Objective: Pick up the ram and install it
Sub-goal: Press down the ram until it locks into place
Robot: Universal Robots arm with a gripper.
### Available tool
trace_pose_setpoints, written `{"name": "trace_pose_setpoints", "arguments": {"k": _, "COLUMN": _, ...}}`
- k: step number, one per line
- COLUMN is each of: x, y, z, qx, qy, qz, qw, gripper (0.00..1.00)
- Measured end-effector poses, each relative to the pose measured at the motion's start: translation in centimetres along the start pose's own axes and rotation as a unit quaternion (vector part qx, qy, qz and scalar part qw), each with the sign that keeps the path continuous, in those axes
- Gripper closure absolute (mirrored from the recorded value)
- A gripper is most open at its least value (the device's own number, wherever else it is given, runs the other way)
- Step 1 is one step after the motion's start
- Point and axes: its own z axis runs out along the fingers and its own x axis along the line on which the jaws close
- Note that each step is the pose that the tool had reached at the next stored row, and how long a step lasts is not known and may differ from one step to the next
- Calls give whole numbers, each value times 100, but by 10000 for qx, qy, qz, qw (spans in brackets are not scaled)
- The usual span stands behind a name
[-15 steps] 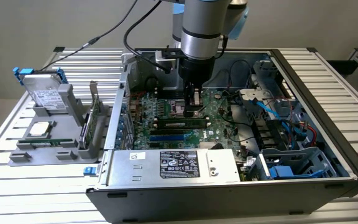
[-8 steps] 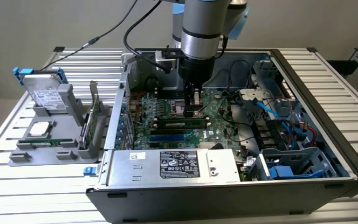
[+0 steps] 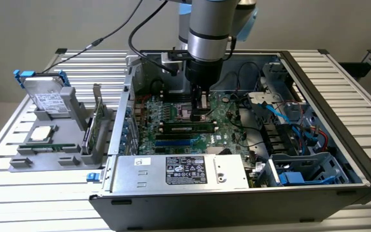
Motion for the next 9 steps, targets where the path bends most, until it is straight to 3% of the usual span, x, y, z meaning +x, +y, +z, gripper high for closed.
{"name": "trace_pose_setpoints", "arguments": {"k": 6, "x": -10, "y": -146, "z": -4, "qx": 0, "qy": -1, "qz": 0, "qw": 10000, "gripper": 90}}
{"name": "trace_pose_setpoints", "arguments": {"k": 9, "x": -21, "y": -160, "z": 23, "qx": 0, "qy": 0, "qz": 0, "qw": 10000, "gripper": 90}}
